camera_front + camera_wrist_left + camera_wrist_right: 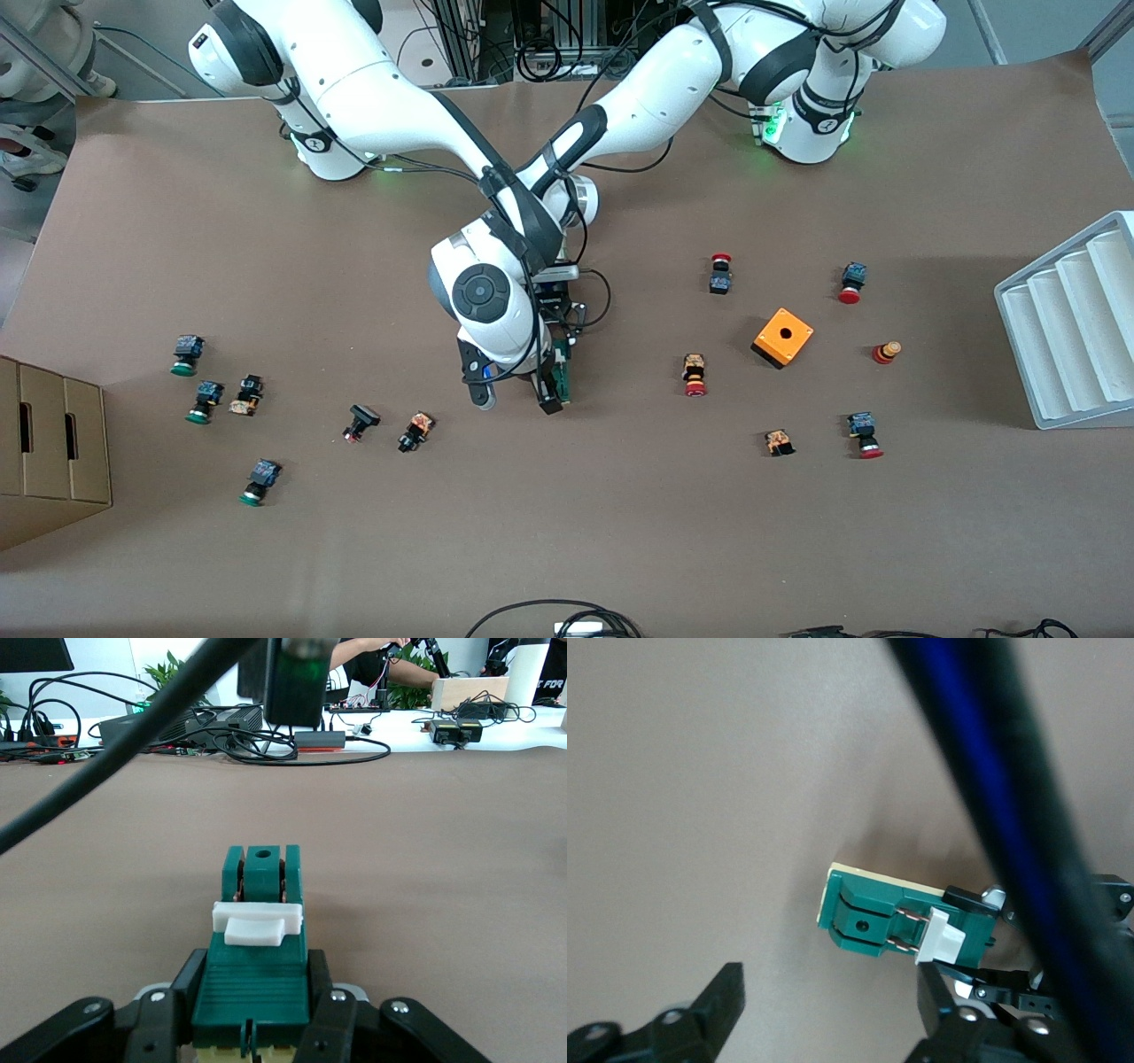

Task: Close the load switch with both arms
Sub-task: 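Hold the switch with the left gripper while the right gripper nears the lever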

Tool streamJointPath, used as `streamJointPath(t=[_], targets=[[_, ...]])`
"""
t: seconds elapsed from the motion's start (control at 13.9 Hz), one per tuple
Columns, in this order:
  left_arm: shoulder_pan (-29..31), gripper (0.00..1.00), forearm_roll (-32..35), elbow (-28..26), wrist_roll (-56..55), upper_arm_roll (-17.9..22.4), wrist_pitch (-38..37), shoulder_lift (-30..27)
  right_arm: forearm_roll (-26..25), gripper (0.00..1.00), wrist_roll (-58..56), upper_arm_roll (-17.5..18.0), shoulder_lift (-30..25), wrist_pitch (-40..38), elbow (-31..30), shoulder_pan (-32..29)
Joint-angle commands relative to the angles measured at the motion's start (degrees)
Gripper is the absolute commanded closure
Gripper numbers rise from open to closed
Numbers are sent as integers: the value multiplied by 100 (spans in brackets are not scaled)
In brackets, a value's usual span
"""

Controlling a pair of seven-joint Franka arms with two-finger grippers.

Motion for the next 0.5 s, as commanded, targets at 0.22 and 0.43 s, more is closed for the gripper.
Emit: streamJointPath(t=[0.22,0.43], targets=[[1,52,68,157,-6,-2,78,83,-107,23,39,180,-534,658,-990,38],[1,51,68,157,3,-11,78,74,-142,23,39,224,-543,693,-1026,21]])
